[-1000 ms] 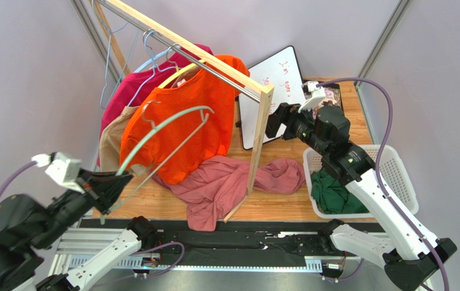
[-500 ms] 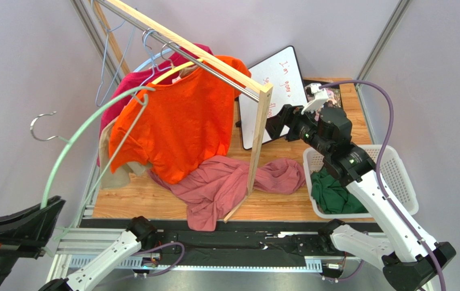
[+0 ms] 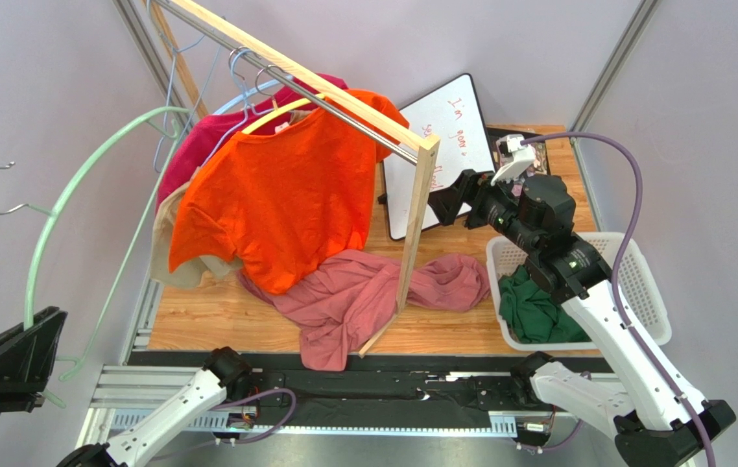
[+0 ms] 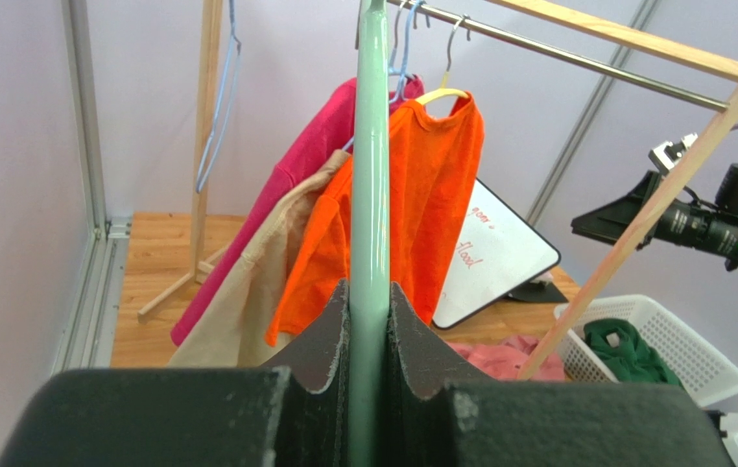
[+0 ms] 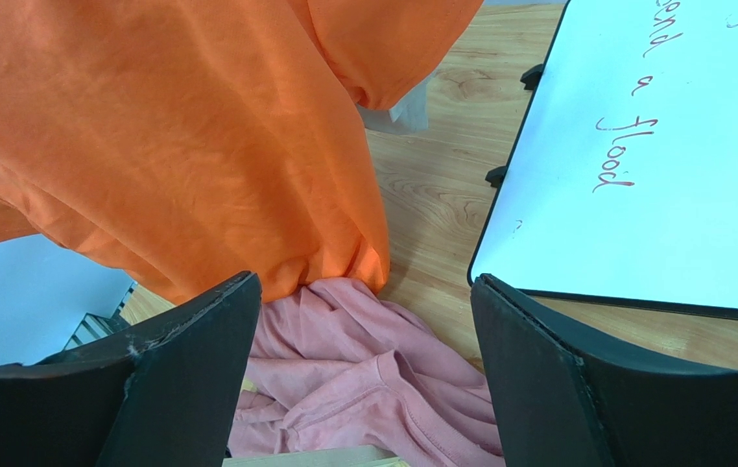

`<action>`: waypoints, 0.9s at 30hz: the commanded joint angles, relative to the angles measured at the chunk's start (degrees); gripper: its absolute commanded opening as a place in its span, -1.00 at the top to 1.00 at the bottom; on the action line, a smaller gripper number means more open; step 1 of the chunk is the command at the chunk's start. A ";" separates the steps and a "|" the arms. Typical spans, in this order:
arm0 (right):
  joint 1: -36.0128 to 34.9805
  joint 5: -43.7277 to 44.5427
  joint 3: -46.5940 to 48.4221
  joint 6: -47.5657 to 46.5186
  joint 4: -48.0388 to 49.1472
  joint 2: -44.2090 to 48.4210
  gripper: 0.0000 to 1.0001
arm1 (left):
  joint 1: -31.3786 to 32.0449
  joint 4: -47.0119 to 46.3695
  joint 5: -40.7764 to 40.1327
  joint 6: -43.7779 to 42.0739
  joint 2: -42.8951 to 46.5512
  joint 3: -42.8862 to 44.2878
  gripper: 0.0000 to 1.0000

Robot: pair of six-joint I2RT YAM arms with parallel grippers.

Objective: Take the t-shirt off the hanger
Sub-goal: Hang the hanger back to the clothesline with the left arm

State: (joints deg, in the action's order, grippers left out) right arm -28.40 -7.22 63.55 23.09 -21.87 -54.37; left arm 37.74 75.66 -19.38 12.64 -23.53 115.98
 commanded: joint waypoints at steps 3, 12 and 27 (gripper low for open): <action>0.45 -1.65 -0.27 -0.59 0.60 1.11 -0.70 | -0.21 -6.66 -4.17 -3.06 -6.34 -0.58 1.00; 0.72 -1.04 -1.15 -1.56 -0.28 2.60 -0.70 | -0.12 -10.35 -17.96 -10.53 -17.94 0.20 1.00; 1.07 -2.80 -2.38 -1.47 -0.28 3.48 -0.70 | -0.38 -12.55 -23.61 -16.25 -35.88 7.67 1.00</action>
State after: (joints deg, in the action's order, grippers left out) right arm -27.66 -8.95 61.45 22.59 -23.46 -52.10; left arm 37.74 69.04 -40.88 -0.14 -59.02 122.21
